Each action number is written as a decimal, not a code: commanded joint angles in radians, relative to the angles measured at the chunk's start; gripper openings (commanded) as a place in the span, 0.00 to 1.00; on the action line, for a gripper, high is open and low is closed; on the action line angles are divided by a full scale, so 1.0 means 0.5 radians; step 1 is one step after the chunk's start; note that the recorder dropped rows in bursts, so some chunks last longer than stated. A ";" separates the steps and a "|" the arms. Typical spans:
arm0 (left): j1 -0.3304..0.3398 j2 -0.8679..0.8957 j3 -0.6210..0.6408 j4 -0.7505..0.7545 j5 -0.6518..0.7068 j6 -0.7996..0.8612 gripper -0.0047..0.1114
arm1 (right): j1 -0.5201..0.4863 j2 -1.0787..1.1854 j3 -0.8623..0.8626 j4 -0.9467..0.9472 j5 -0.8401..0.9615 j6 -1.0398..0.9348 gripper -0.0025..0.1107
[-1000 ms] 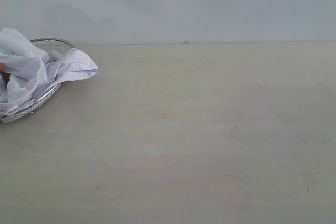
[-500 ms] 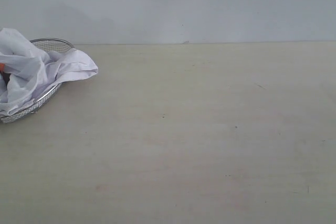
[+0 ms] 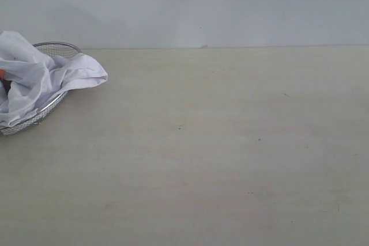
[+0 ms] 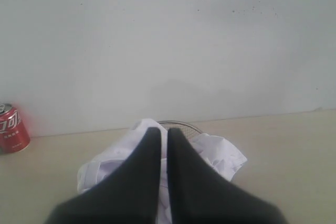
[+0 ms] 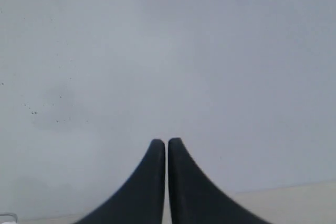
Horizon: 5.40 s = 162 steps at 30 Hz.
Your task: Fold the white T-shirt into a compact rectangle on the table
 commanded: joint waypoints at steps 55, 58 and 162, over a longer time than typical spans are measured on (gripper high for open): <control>0.930 2.246 -1.698 -1.210 1.589 1.347 0.08 | 1.093 3.336 -2.283 -1.068 0.646 -0.346 0.02; 0.924 2.291 -1.698 -1.280 1.575 1.651 0.08 | 1.093 3.450 -2.311 -1.068 0.637 -0.346 0.02; 0.776 2.030 -1.994 -1.689 2.143 1.439 0.08 | 1.475 4.405 -3.310 -2.024 -0.187 1.818 0.65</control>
